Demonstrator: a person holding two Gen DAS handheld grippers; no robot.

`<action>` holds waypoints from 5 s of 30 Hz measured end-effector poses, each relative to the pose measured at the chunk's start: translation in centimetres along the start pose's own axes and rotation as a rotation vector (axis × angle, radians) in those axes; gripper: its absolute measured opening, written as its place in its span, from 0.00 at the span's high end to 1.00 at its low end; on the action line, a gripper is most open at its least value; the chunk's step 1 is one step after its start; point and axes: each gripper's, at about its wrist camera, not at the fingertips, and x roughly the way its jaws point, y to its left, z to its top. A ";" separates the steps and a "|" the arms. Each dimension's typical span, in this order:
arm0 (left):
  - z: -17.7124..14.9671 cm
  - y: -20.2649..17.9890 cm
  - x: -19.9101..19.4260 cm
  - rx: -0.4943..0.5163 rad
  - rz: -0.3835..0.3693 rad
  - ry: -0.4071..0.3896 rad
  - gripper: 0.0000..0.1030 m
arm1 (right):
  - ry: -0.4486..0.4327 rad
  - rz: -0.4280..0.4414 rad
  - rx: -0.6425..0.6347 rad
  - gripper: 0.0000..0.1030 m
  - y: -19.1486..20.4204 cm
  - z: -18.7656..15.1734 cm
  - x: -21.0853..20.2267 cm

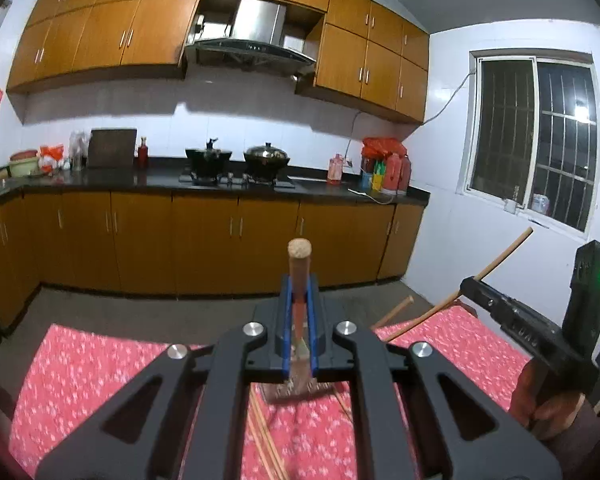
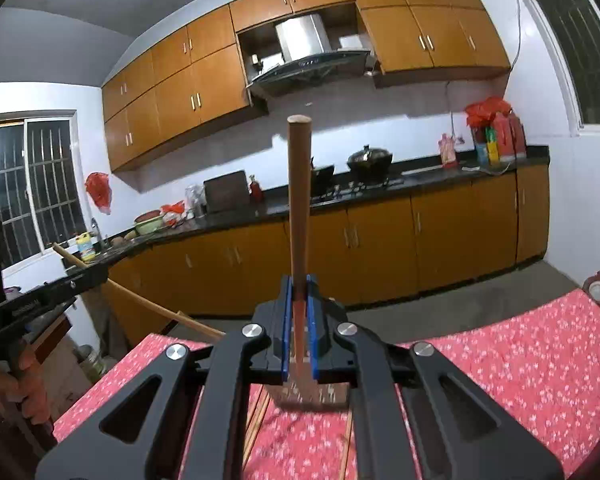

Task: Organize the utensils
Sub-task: 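Lift both held chopsticks and carry them upright over the utensil holder, then open the left tool into the holder while the right tool releases its chopstick, then grasp a chopstick with the right tool while the left tool grasps another, then lift the held chopsticks off the tablecloth with both tools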

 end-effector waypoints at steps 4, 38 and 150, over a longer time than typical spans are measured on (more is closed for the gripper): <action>0.6 -0.7 3.1 0.021 0.026 0.043 0.93 | -0.024 -0.035 -0.008 0.93 0.3 0.3 2.0; -3.0 0.6 10.1 -0.022 0.051 0.190 0.71 | 0.091 -0.052 -0.067 0.89 0.8 -1.4 6.3; -24.7 8.2 11.8 -0.145 0.315 0.597 0.92 | 0.621 -0.299 0.049 0.93 -9.4 -21.9 6.8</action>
